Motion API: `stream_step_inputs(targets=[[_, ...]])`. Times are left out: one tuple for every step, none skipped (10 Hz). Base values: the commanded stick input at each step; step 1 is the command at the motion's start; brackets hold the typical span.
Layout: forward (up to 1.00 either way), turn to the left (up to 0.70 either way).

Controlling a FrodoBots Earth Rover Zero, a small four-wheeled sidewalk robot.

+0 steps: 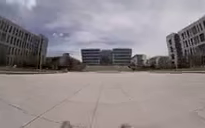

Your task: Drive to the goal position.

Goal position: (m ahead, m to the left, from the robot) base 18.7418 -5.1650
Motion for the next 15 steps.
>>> stream_step_inputs(targets=[[0.70,0.00],[0.70,0.00],[0.70,0.00],[0.70,0.00],[0.70,0.00],[0.70,0.00],[0.70,0.00],[0.70,0.00],[0.70,0.00],[0.70,0.00],[0.70,0.00],[0.70,0.00],[0.70,0.00],[0.70,-0.04],[0.70,-0.25]])
